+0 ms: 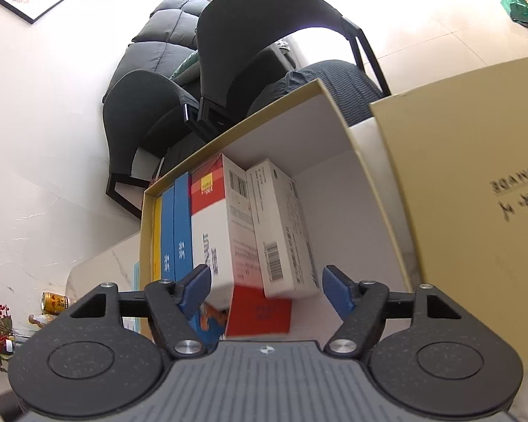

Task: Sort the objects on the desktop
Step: 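Grasp the long light-blue barcode box with the left tool and lift it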

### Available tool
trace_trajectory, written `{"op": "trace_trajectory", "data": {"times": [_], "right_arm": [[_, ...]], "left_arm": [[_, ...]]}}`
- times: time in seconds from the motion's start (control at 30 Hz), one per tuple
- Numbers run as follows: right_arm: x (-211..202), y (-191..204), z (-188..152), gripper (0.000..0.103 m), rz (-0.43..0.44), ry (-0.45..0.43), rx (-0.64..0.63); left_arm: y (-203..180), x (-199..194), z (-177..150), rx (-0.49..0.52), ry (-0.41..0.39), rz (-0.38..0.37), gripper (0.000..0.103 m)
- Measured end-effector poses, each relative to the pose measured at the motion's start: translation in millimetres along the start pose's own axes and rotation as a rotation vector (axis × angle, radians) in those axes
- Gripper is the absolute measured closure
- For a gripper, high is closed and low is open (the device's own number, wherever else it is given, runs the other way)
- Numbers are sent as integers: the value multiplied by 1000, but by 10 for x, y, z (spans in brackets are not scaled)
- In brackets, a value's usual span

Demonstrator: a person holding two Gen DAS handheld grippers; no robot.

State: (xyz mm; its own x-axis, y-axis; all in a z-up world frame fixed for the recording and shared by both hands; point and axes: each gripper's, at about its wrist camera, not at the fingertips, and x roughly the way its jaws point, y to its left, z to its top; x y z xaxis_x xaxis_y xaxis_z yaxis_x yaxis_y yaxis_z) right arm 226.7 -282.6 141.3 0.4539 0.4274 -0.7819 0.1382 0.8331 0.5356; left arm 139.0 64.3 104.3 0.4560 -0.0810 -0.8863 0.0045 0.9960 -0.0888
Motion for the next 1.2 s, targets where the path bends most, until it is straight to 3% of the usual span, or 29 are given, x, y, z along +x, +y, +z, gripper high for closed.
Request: {"op": "trace_trajectory", "data": {"times": [0.23, 0.6, 0.7, 0.77, 1.0, 1.2], "right_arm": [[-218, 23, -125, 29, -12, -35, 12], [-371, 113, -349, 29, -39, -58, 14], [-397, 162, -405, 29, -42, -62, 11], [-414, 196, -434, 29, -43, -65, 7], [-428, 321, -517, 29, -43, -70, -3], [-362, 436, -589, 28, -34, -53, -13]], "left_arm": [[-16, 255, 109, 46, 15, -79, 2], [46, 465, 290, 29, -19, -61, 4], [16, 482, 279, 58, -16, -63, 28], [-27, 465, 258, 92, -18, -54, 64], [-21, 303, 62, 96, 10, -58, 67], [29, 97, -289, 87, 39, -76, 67]]}}
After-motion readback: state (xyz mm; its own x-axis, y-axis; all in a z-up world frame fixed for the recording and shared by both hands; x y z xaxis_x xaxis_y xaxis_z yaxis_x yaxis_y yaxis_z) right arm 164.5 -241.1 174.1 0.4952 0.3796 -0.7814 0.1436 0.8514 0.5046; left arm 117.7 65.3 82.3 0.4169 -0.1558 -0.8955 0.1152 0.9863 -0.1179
